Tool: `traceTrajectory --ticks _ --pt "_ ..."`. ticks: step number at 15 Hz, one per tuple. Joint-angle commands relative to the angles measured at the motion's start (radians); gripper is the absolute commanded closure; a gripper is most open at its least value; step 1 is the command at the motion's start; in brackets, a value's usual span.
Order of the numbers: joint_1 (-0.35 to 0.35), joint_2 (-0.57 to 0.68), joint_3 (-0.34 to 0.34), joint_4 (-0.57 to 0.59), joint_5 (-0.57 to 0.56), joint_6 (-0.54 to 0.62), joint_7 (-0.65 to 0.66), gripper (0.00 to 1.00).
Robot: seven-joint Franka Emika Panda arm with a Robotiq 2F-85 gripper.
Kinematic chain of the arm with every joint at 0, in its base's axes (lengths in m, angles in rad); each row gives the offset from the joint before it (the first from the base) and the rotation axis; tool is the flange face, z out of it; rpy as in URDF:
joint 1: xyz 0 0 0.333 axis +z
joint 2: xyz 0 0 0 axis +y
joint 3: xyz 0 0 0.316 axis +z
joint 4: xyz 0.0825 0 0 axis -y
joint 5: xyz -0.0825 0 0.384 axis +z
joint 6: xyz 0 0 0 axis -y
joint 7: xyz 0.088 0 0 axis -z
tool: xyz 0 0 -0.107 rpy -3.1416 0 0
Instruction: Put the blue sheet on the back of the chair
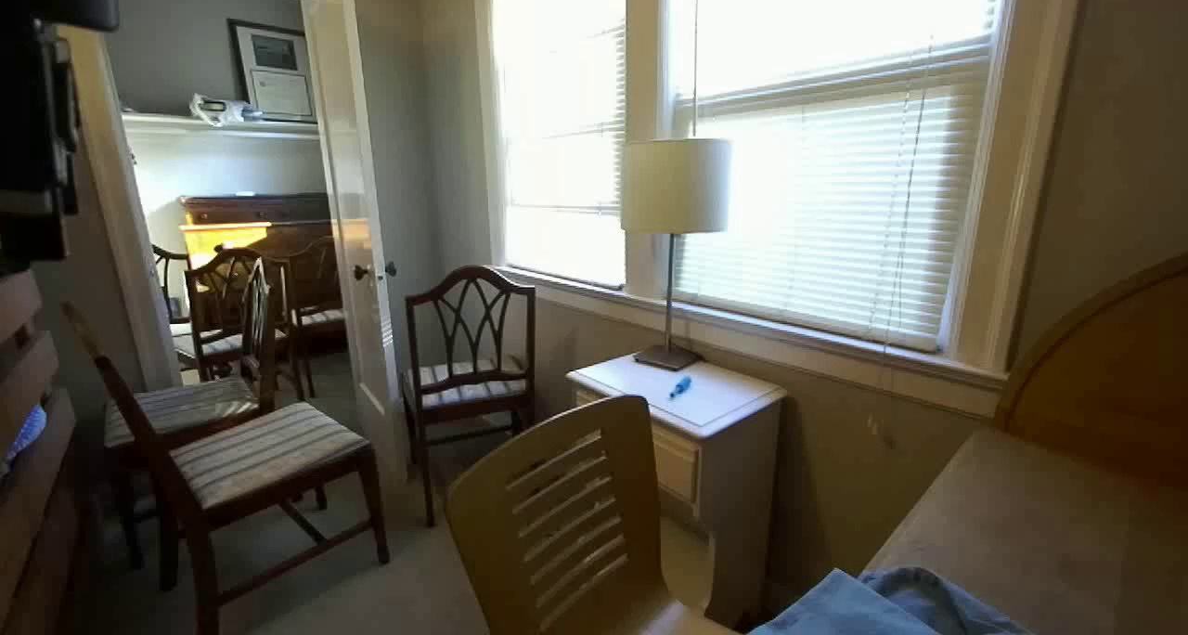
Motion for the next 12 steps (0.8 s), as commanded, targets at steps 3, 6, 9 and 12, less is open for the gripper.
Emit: traceTrajectory --ticks 3,6,9,12 --pt "-0.017 0.001 0.014 0.002 0.007 -0.003 -0.007 0.0" --pt "-0.017 0.001 0.014 0.002 0.007 -0.003 -0.007 0.0" --pt "-0.036 0.015 0.042 -0.015 0.019 0.17 0.073 0.0" --pt "-0.04 0.093 0.066 -0.01 0.015 0.429 0.128 0.0"
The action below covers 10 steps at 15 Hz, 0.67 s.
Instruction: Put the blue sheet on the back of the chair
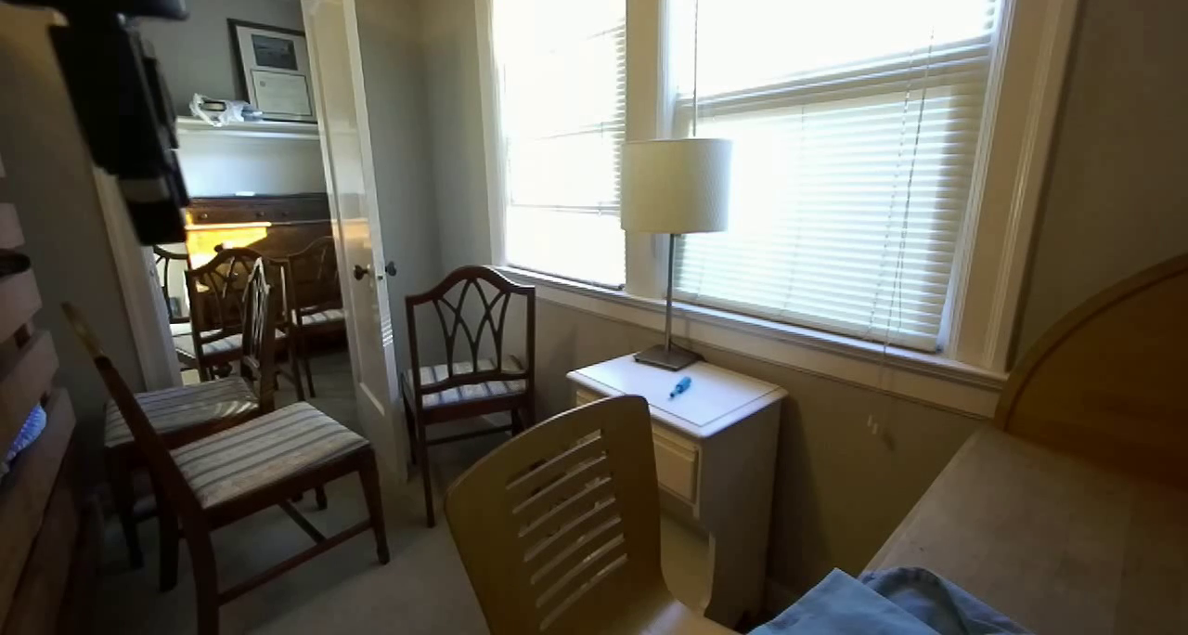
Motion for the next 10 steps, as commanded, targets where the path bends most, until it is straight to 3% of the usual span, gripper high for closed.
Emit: traceTrajectory --ticks 1,6,9,10 --pt "-0.02 0.107 0.041 0.011 0.004 0.277 0.063 0.0" --pt "-0.043 0.327 0.043 0.08 -0.035 0.622 0.083 0.0" --pt "-0.089 0.439 0.041 0.147 -0.077 0.713 0.145 0.0" --pt "-0.057 0.362 0.031 0.083 -0.033 0.68 0.086 0.0"
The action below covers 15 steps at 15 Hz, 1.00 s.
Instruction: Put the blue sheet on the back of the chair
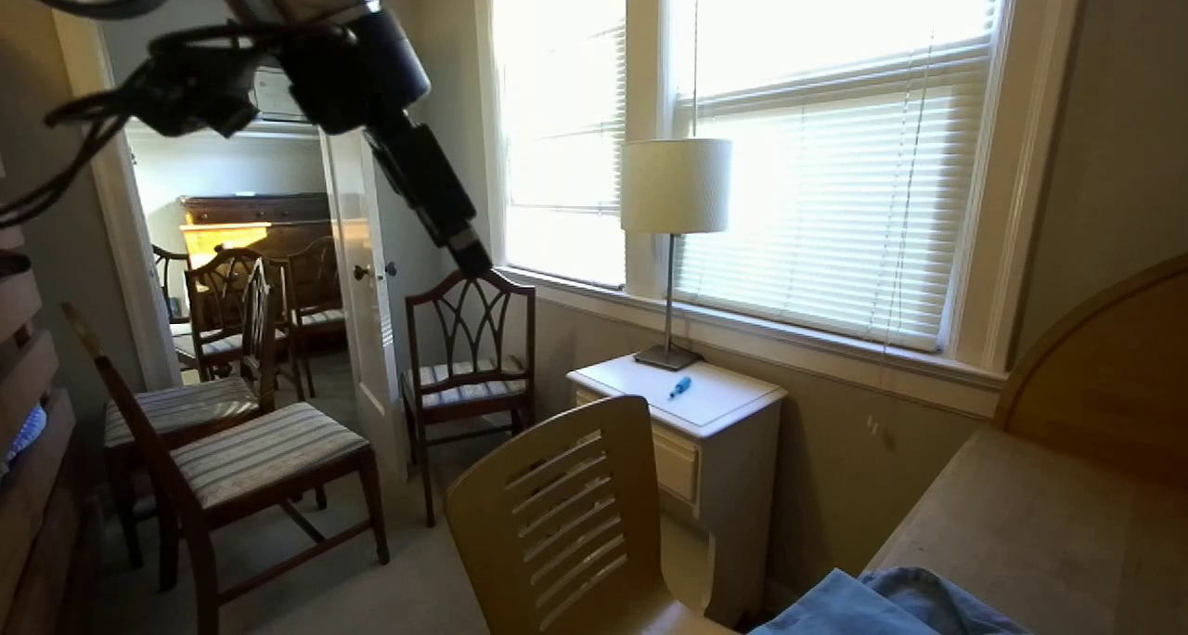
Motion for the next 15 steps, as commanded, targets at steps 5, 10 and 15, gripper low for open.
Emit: traceTrajectory --ticks 5,10,15 --pt "-0.016 0.076 -0.006 0.059 -0.018 0.02 0.025 0.0" --pt "-0.276 0.226 0.11 0.127 -0.496 0.187 0.465 0.0" --pt "-0.094 0.376 -0.153 0.374 -0.817 0.104 0.844 0.0"
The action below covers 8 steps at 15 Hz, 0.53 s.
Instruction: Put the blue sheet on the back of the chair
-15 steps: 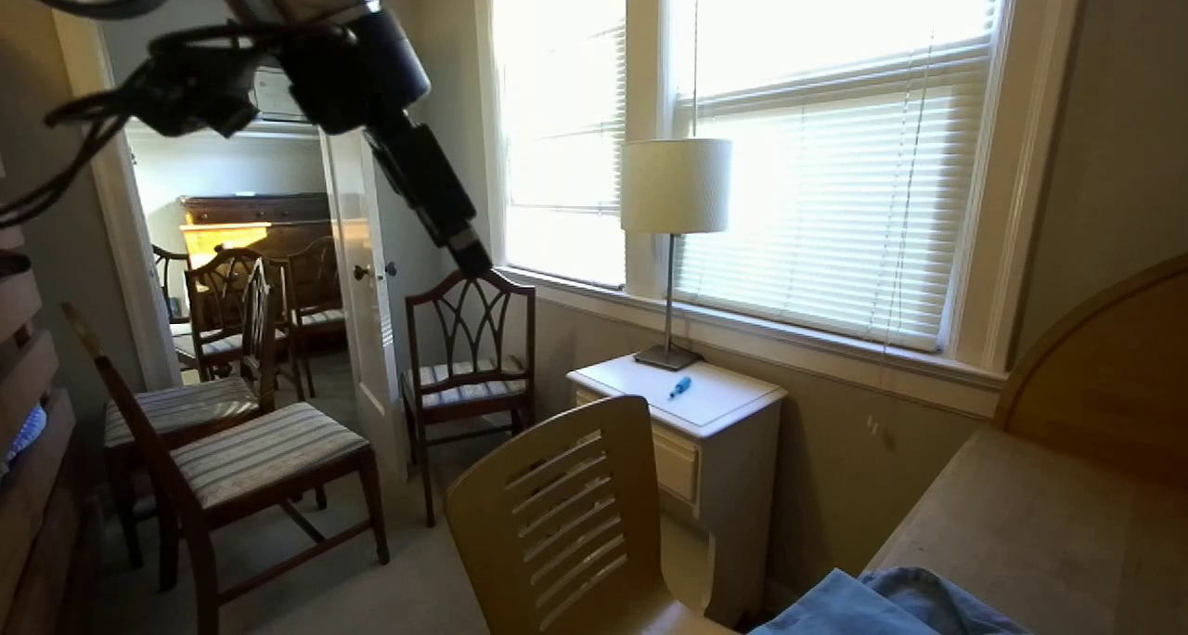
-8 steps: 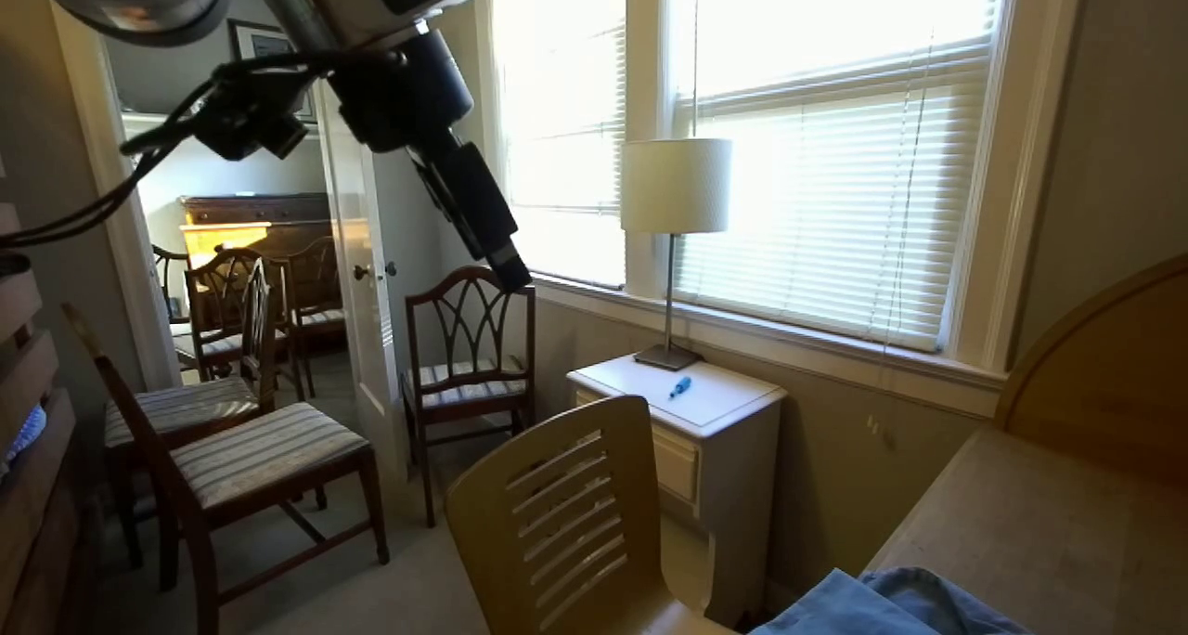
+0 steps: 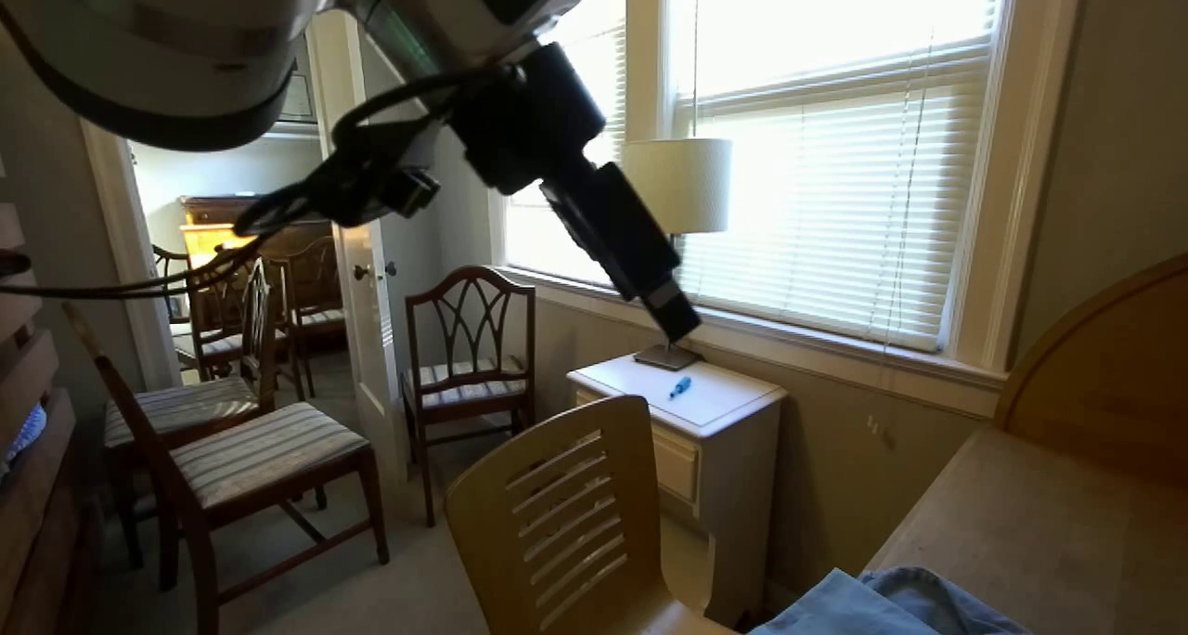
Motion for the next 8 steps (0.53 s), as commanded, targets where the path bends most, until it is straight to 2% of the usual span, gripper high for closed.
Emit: traceTrajectory --ticks 1,4,5,8 --pt "0.175 0.14 -0.162 0.211 -0.182 -0.088 0.264 0.0" --pt "0.307 0.257 -0.23 0.334 -0.29 -0.169 0.468 0.0" --pt "0.333 0.3 -0.221 0.367 -0.323 -0.21 0.538 0.0" --pt "0.4 0.455 -0.21 0.497 -0.285 -0.329 0.61 0.0"
